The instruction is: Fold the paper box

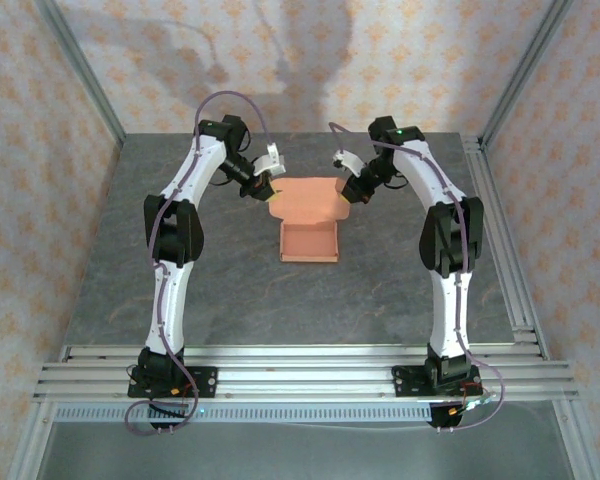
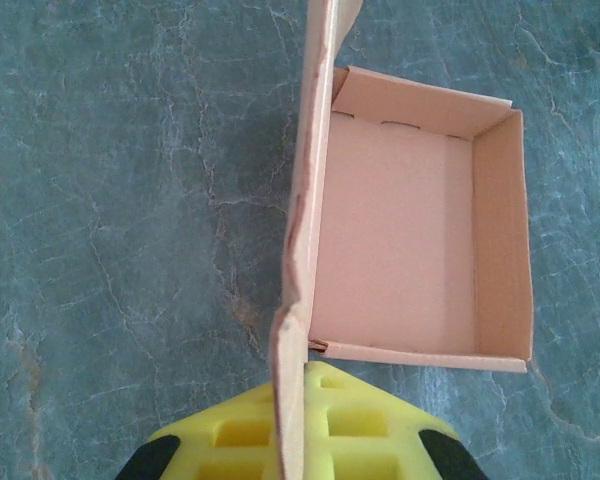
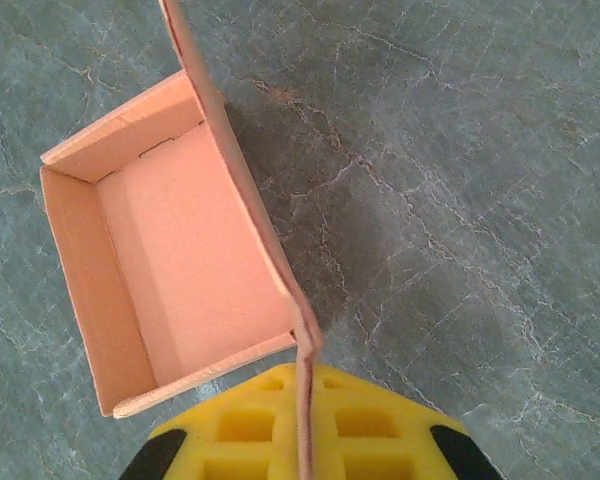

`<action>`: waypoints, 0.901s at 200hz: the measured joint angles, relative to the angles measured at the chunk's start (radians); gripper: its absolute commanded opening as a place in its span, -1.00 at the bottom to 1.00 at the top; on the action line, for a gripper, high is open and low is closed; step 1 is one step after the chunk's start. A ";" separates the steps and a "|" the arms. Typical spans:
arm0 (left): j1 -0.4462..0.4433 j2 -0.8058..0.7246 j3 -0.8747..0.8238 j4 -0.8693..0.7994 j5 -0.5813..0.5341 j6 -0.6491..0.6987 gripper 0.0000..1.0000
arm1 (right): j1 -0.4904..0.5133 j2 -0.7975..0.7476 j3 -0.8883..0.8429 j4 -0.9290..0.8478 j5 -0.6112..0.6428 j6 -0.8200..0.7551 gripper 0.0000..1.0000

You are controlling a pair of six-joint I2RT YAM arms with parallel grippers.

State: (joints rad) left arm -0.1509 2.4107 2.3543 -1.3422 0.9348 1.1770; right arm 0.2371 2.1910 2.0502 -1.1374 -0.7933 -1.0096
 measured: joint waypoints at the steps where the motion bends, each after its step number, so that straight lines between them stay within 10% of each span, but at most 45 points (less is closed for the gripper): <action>1: 0.000 0.000 0.000 0.000 0.000 -0.001 -1.00 | 0.000 0.000 0.000 0.001 0.000 0.000 -1.00; 58: -0.007 -0.043 -0.088 0.156 -0.038 -0.274 -1.00 | 0.052 -0.145 -0.224 0.276 0.171 0.247 -1.00; 180: -0.237 -0.319 -0.517 0.695 -0.504 -1.075 -1.00 | 0.181 -0.452 -0.801 0.946 0.743 0.909 -1.00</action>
State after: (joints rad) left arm -0.3882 2.0918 1.8370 -0.6472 0.4313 0.1017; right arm 0.4179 1.7386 1.2491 -0.1917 -0.0505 -0.1009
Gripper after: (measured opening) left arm 0.055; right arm 0.048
